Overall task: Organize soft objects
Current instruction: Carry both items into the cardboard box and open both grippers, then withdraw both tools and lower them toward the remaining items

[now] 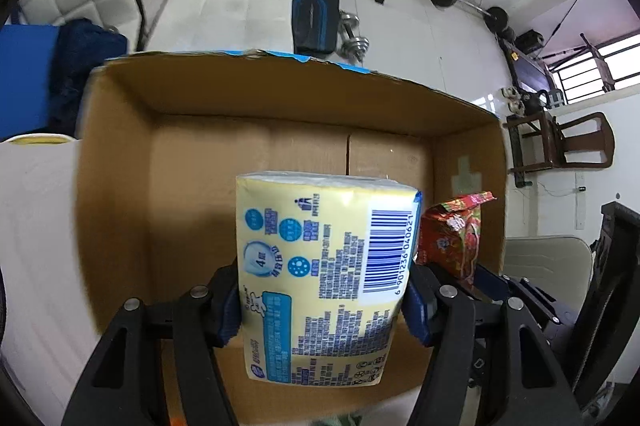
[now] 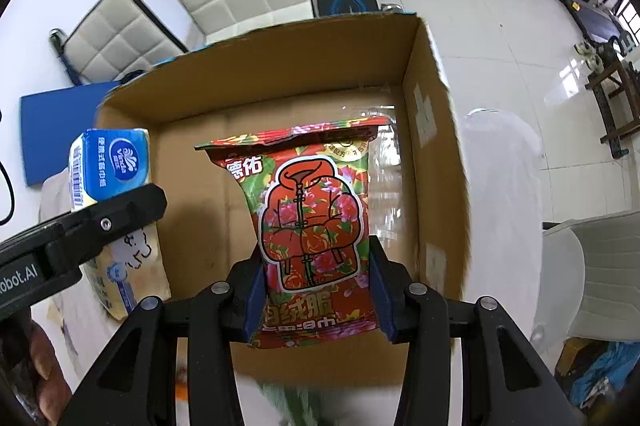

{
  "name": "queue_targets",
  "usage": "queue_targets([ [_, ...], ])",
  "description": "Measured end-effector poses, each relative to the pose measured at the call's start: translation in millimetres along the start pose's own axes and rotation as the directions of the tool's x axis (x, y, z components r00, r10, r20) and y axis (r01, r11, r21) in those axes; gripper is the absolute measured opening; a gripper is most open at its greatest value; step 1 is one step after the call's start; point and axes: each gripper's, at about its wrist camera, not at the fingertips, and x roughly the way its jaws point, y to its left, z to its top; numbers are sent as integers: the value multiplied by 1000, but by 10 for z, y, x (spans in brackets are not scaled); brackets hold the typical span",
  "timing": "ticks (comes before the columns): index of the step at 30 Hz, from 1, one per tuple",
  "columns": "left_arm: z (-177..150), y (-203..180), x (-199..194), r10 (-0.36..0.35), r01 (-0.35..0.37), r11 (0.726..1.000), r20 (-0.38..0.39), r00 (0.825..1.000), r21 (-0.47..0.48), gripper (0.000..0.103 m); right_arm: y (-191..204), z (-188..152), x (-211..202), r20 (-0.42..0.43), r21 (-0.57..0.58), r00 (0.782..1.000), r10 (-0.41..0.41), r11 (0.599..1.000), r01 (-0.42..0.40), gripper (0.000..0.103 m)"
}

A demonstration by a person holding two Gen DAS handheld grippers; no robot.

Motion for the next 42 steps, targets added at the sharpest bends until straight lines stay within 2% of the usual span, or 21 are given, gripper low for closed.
queue_targets([
  [6,166,35,339,-36,35,999,-57,998,-25,62,14,296,403,-33,6,999,-19,1000,19,47],
  [11,272,44,490,-49,47,999,-86,995,-26,62,50,369,573,-51,5,998,-43,999,43,47],
  [17,278,52,566,2,-7,999,-113,994,-44,62,58,436,722,-80,10,996,-41,999,41,48],
  [19,260,35,594,25,-29,999,-116,993,-39,62,60,405,723,-86,2,996,-40,999,40,52],
  [21,247,20,582,47,-51,998,-104,993,-30,62,75,366,714,-81,-13,995,-60,998,59,63],
  [26,163,42,480,82,-82,997,-66,994,-1,77,90,291,692,-80,-31,993,-85,996,83,63],
  [27,127,34,431,89,-89,996,-59,994,4,79,91,262,681,-79,-35,993,-91,995,89,65],
  [29,77,53,374,112,-112,994,-40,993,12,89,103,205,658,-79,-41,992,-97,995,94,71],
  [32,-63,71,226,160,-160,987,0,987,32,95,129,77,578,-73,-47,992,-100,994,97,74],
  [34,-164,78,114,194,-195,980,34,980,44,99,154,-31,499,-60,-49,994,-89,995,86,83],
  [35,-221,81,41,208,-211,976,53,977,50,101,165,-77,466,-53,-47,995,-88,995,86,95],
  [36,-295,87,-28,217,-221,973,70,974,58,102,172,-133,421,-41,-45,995,-86,995,84,103],
  [42,-577,118,-353,231,-243,967,140,963,71,102,303,-540,83,16,-49,995,-97,994,98,103],
])
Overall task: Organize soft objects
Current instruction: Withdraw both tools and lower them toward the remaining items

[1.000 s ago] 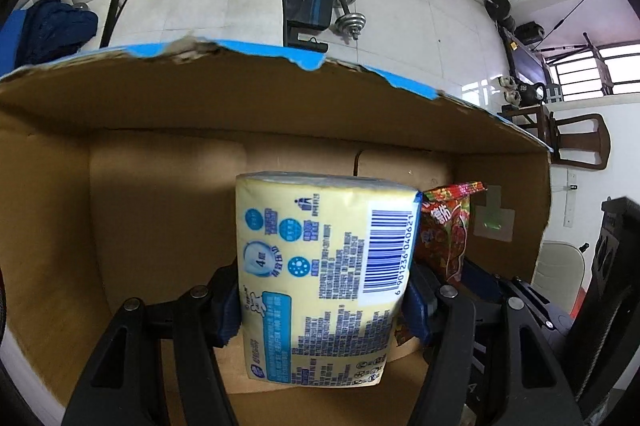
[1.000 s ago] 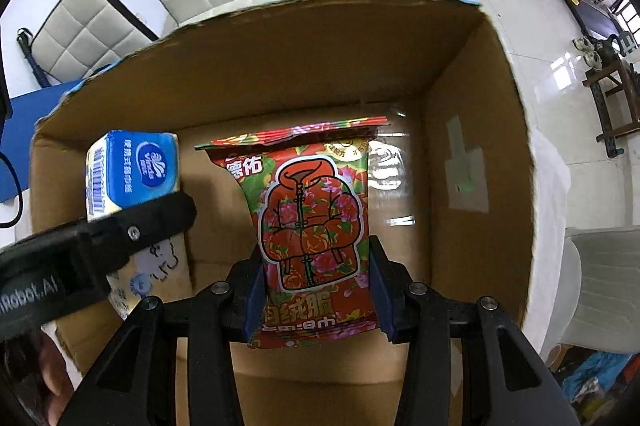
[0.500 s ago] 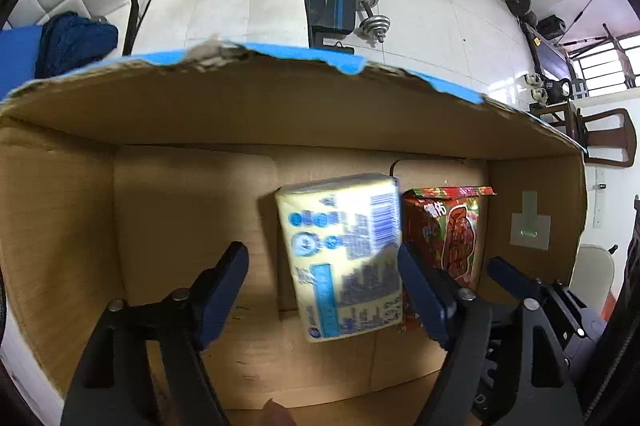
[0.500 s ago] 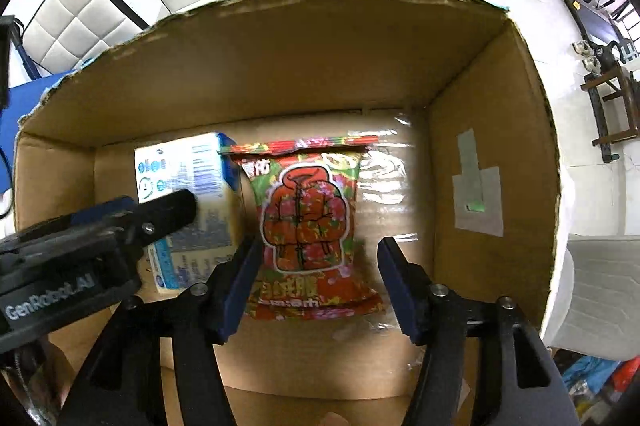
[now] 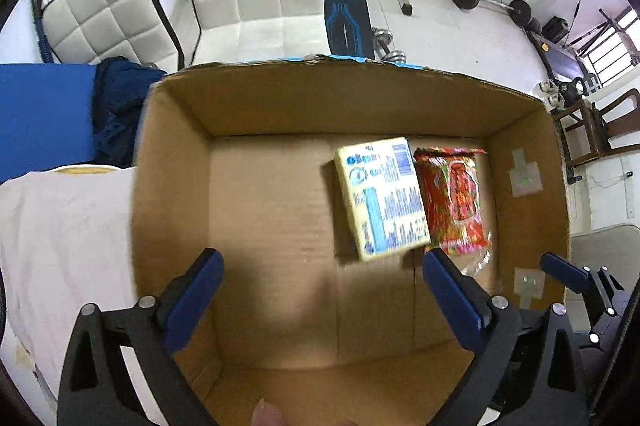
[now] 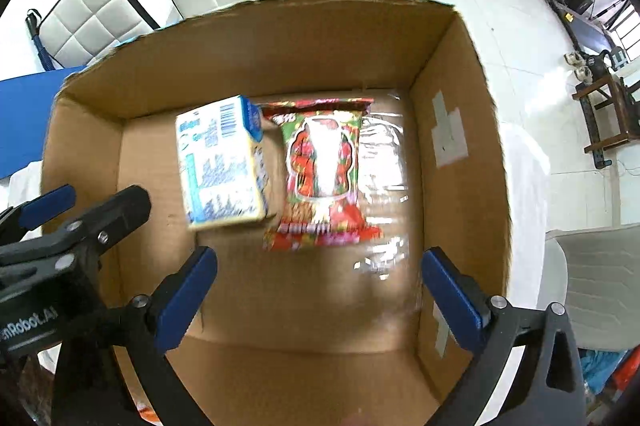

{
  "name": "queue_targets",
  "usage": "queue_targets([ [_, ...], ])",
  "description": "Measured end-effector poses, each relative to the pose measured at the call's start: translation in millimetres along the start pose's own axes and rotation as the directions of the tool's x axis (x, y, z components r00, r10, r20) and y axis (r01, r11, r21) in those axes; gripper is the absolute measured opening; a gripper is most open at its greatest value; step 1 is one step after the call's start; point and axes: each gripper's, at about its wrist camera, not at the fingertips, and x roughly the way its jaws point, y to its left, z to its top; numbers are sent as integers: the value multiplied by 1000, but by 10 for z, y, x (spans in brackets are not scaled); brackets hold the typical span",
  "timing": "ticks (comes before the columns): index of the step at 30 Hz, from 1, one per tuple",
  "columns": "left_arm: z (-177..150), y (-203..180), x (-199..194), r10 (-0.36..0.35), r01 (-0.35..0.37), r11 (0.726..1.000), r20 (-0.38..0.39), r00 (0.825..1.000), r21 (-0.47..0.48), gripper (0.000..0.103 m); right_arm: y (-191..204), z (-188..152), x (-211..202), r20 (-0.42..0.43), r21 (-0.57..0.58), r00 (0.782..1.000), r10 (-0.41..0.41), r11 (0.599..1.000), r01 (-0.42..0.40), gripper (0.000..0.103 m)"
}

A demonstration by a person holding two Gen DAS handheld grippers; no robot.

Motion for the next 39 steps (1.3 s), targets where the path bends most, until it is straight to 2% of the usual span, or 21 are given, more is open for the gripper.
queue_targets([
  [6,-351,-31,-479,14,-15,1000,101,995,10,102,91,-408,-436,72,-9,996,-46,999,47,103],
  [11,-573,-32,-825,17,-18,1000,171,985,5,102,141,-526,-693,117,-6,992,-49,999,50,103],
  [17,-895,-64,-1274,27,-27,1000,239,971,-2,102,157,-794,-1200,193,-5,980,-46,999,48,103],
  [20,-1064,-83,-1516,38,-37,999,282,959,-7,102,166,-978,-1507,231,-6,972,-43,999,46,103],
  [27,-1402,-161,-1944,76,-79,997,365,928,-8,102,116,-1300,-1913,294,-4,955,-36,999,39,103],
  [31,-1549,-217,-2142,116,-121,993,422,899,-14,102,56,-1480,-2132,319,2,947,-27,1000,27,103],
  [35,-1679,-269,-2281,150,-160,987,471,869,-19,102,18,-1621,-2265,332,4,943,-22,1000,22,103],
  [39,-1794,-314,-2328,171,-186,982,491,854,-18,102,12,-1728,-2284,322,1,947,-7,1000,7,103],
])
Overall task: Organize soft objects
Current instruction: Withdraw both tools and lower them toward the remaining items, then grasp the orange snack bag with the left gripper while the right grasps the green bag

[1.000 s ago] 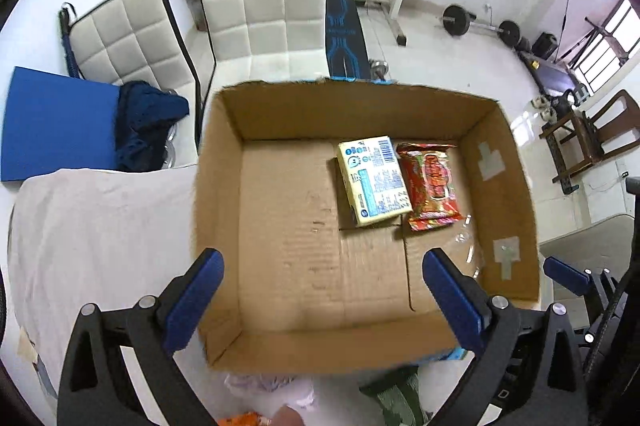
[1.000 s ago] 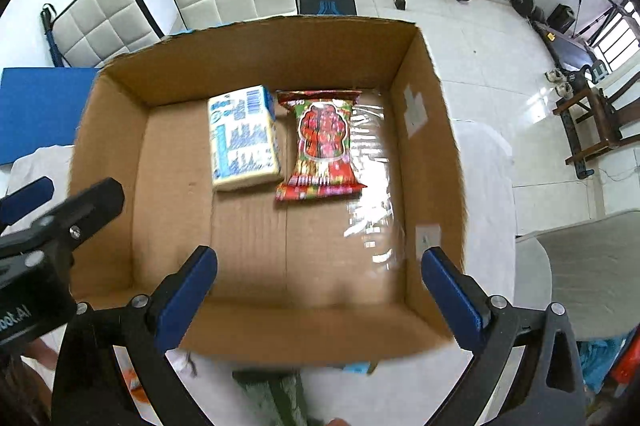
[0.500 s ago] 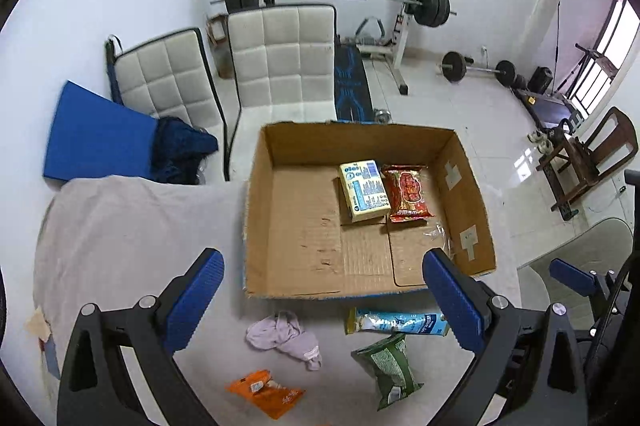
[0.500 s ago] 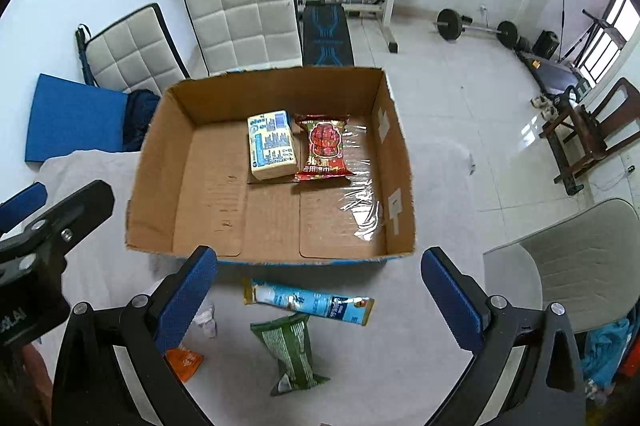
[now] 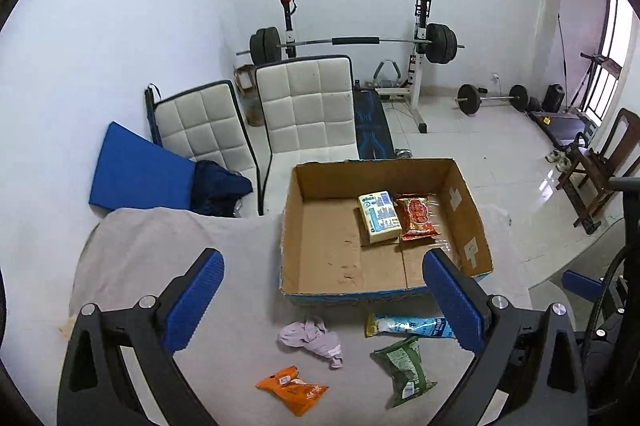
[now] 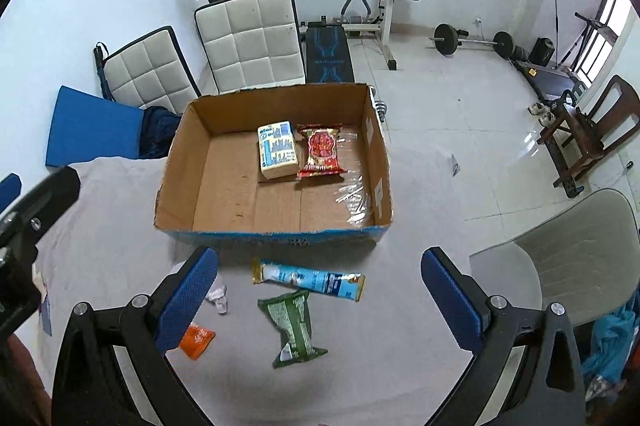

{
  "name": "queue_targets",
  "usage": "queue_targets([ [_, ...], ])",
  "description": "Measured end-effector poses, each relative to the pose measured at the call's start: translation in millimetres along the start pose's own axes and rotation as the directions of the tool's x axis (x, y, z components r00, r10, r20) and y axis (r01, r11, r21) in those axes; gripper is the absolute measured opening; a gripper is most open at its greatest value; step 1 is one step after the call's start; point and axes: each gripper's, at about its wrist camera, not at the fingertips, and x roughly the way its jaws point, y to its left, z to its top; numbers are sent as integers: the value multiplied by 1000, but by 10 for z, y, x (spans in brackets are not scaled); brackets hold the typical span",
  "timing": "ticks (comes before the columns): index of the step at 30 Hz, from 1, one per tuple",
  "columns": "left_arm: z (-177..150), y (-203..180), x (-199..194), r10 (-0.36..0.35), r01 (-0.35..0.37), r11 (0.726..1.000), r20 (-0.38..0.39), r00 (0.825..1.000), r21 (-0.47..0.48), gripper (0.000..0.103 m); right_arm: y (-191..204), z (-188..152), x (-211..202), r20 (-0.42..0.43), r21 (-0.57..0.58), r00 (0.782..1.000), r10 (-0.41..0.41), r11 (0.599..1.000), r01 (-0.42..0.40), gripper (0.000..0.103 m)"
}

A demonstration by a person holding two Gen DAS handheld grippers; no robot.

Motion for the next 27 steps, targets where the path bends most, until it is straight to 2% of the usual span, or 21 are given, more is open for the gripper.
queue_targets([
  [4,-125,43,85,5,-6,1000,-45,999,-23,102,4,-104,63,-28,-3,1000,9,1000,-9,103],
  [6,-244,121,218,-9,2,998,-103,995,-60,102,9,-173,199,-65,-15,998,5,1000,-6,103],
  [8,-422,232,431,-20,1,995,-186,982,-103,102,4,-278,416,-123,-20,992,12,1000,-14,103],
  [11,-799,434,834,-53,-9,983,-330,942,-184,102,13,-478,811,-231,-33,973,22,999,-30,103],
  [14,-1206,644,1205,-126,-13,956,-449,884,-294,102,54,-713,1235,-328,-51,944,24,998,-43,103],
  [15,-1368,736,1333,-151,-27,941,-490,858,-338,102,76,-804,1397,-366,-53,930,32,997,-56,103],
  [17,-1630,863,1491,-181,-51,918,-530,828,-393,102,110,-962,1664,-422,-55,906,29,997,-58,103],
  [18,-1771,928,1591,-193,-73,906,-563,804,-416,102,127,-1036,1799,-445,-52,895,31,997,-60,103],
  [21,-2045,1038,1759,-241,-107,873,-612,754,-476,102,154,-1198,2103,-493,-39,869,22,998,-48,102],
  [22,-2136,1085,1818,-271,-119,852,-624,733,-509,102,160,-1240,2185,-506,-28,862,25,999,-46,102],
  [24,-2275,1135,1911,-323,-135,811,-628,708,-570,102,183,-1306,2313,-525,-14,850,32,999,-46,94],
  [25,-2314,1155,1952,-342,-140,794,-624,703,-592,102,197,-1325,2349,-529,-12,848,33,999,-47,90],
  [26,-2356,1168,2000,-362,-145,773,-618,698,-617,102,214,-1348,2388,-534,-12,845,30,999,-43,80],
  [27,-2370,1168,2040,-366,-153,765,-617,696,-626,102,231,-1371,2425,-543,-11,839,30,999,-42,70],
])
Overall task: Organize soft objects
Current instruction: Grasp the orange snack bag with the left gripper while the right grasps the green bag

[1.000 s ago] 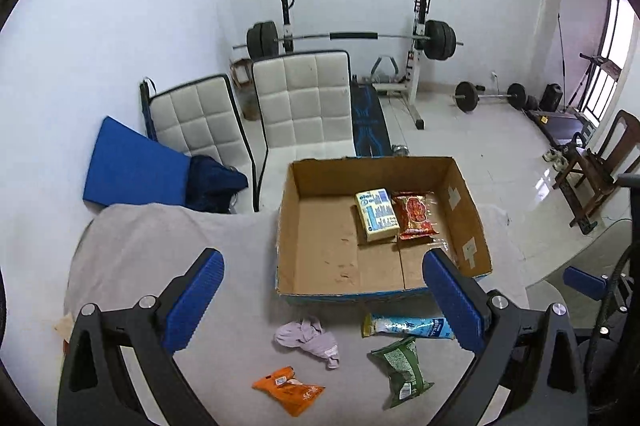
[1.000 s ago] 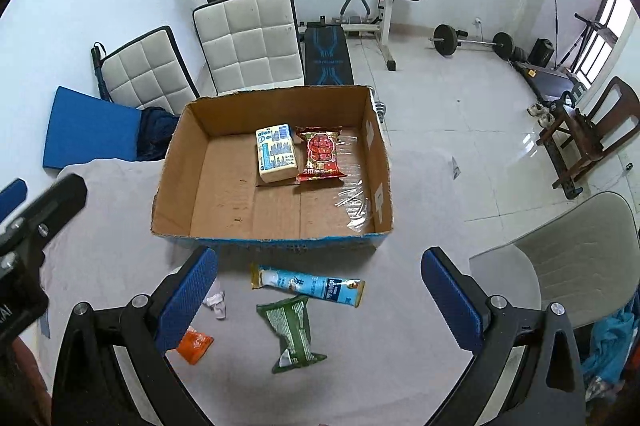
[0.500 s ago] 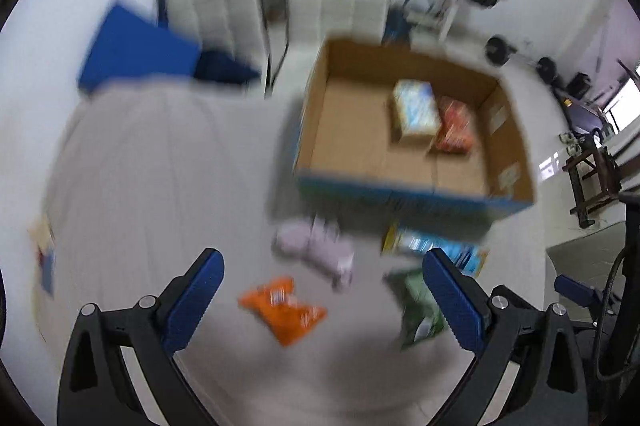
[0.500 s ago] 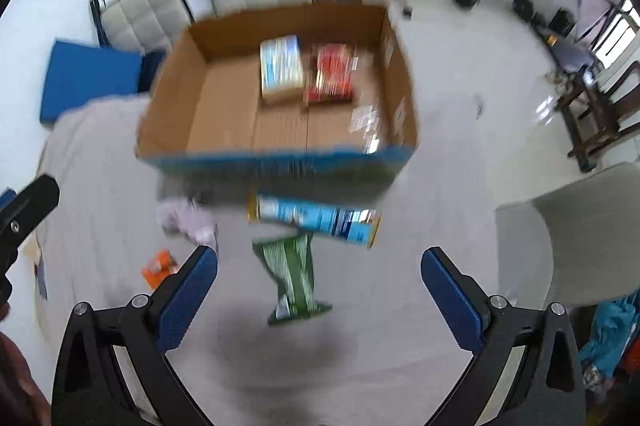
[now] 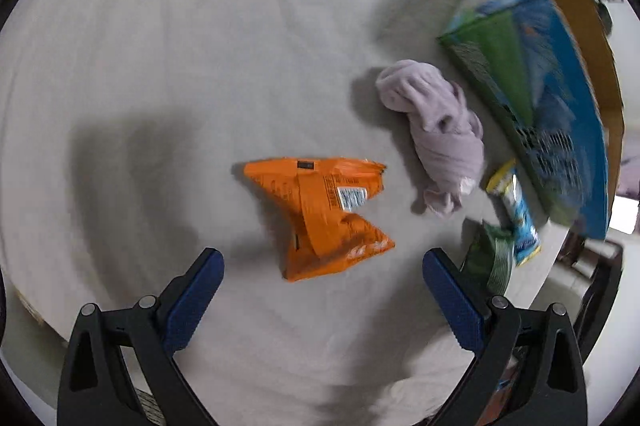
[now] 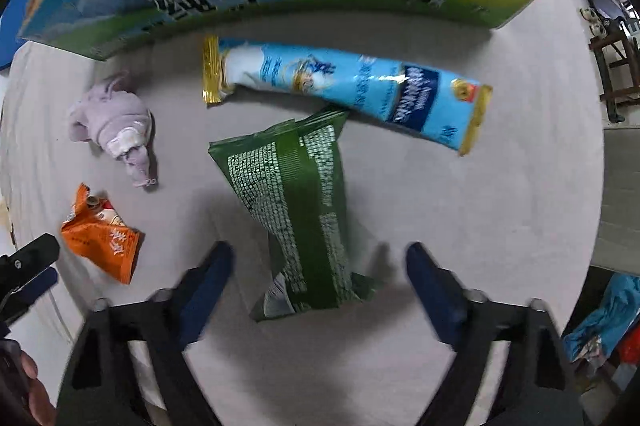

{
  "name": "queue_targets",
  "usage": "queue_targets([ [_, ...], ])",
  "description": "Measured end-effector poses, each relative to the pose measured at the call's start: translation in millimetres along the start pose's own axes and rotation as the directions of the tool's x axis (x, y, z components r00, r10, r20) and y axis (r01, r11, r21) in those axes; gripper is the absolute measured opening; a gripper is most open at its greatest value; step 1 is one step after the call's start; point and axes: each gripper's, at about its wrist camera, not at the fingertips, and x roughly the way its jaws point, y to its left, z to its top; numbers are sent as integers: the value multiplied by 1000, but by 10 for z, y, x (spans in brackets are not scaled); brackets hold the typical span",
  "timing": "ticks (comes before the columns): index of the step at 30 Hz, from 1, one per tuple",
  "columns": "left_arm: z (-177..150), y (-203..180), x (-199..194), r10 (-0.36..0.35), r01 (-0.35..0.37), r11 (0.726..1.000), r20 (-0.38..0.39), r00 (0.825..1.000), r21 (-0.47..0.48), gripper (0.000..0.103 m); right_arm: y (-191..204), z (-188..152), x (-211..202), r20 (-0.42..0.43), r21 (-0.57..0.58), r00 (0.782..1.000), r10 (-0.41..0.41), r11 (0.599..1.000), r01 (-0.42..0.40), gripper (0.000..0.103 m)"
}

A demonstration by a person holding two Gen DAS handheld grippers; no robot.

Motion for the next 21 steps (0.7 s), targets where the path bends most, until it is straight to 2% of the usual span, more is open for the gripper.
queue_targets([
  [1,25,4,44,-4,4,1000,-3,1000,-13,102,9,-2,39,-11,5,1000,7,1000,-7,65],
  [3,66,0,141,-2,2,1000,-17,1000,-28,102,27,-8,99,-24,8,1000,5,1000,-5,45],
  [4,77,-11,174,-4,4,1000,-17,1000,-29,102,30,-20,115,-24,14,1000,9,1000,-8,45],
  [6,101,-47,212,3,-3,1000,-11,1000,-14,88,22,-50,103,-20,19,1000,8,1000,-8,42],
  [8,99,-99,275,19,-18,1000,-19,1000,21,53,15,-100,83,-26,14,1000,3,1000,-3,37],
  [10,63,-160,319,37,-36,997,-17,999,68,48,24,-163,75,-34,6,999,-4,1000,4,36],
  [13,-67,-329,339,98,-101,979,26,995,179,43,5,-243,71,-36,-3,999,-5,1000,5,36],
  [17,-257,-614,430,156,-168,936,62,986,310,42,1,-294,116,-42,-6,999,-3,1000,2,37],
  [21,-371,-792,541,212,-232,897,94,973,376,38,-25,-288,184,-51,1,999,-3,1000,3,37],
])
